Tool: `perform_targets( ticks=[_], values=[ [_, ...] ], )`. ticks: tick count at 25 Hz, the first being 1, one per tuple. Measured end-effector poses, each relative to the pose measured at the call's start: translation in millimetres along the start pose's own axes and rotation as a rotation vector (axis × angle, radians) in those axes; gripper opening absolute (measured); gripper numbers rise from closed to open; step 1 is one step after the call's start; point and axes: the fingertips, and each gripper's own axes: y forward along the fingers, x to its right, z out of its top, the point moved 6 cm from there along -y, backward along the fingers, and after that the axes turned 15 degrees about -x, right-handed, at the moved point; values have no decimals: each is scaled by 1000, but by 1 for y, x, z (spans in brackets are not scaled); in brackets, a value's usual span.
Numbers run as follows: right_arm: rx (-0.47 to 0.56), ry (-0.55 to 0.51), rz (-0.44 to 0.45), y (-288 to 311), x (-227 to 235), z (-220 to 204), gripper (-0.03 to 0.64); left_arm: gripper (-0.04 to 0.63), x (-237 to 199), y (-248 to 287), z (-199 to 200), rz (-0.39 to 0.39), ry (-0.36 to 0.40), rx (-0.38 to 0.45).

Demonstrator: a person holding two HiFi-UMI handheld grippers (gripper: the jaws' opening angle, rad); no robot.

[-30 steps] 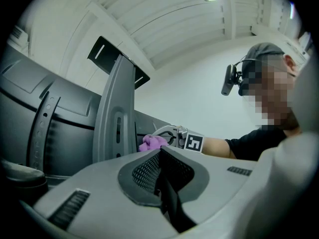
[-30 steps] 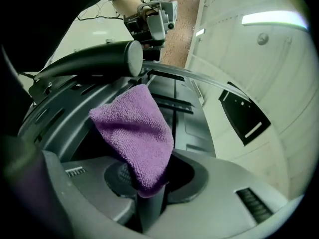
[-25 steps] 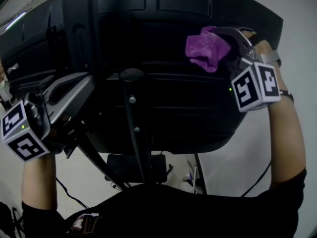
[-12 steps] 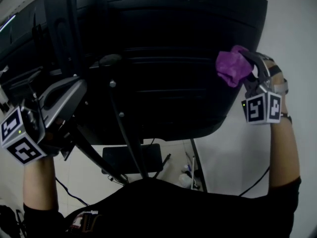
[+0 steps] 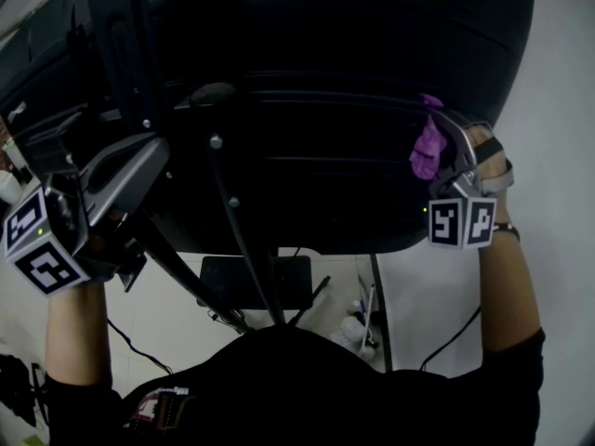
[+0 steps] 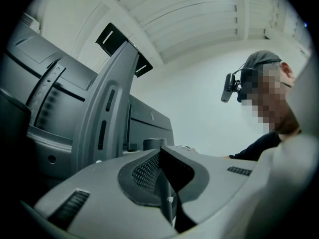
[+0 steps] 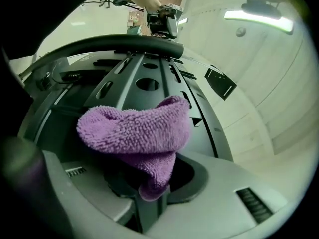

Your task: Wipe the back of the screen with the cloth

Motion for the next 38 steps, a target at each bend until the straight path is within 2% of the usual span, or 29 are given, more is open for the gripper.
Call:
perform_targets(
  ticks=[9, 14, 24, 29, 33, 38],
  values=[
    [51, 31, 7, -2, -5, -2, 97, -5, 15, 2, -6, 43, -25, -1],
    [76, 59, -11, -2, -9, -3, 97, -5, 17, 7, -8, 36, -46, -11],
    [110, -11, -96, 8, -19, 4, 97, -5, 3, 14, -11, -1, -59, -30],
    [110, -11, -83, 14, -23, -13, 98, -5, -5, 12, -15, -4, -69, -36],
    [54, 21, -74, 9, -23, -48, 98, -5, -2, 11, -18, 2, -76, -40],
    [-107, 81, -65, -1, -25, -111, 97, -5, 9, 1, -21, 3, -74, -41]
  ],
)
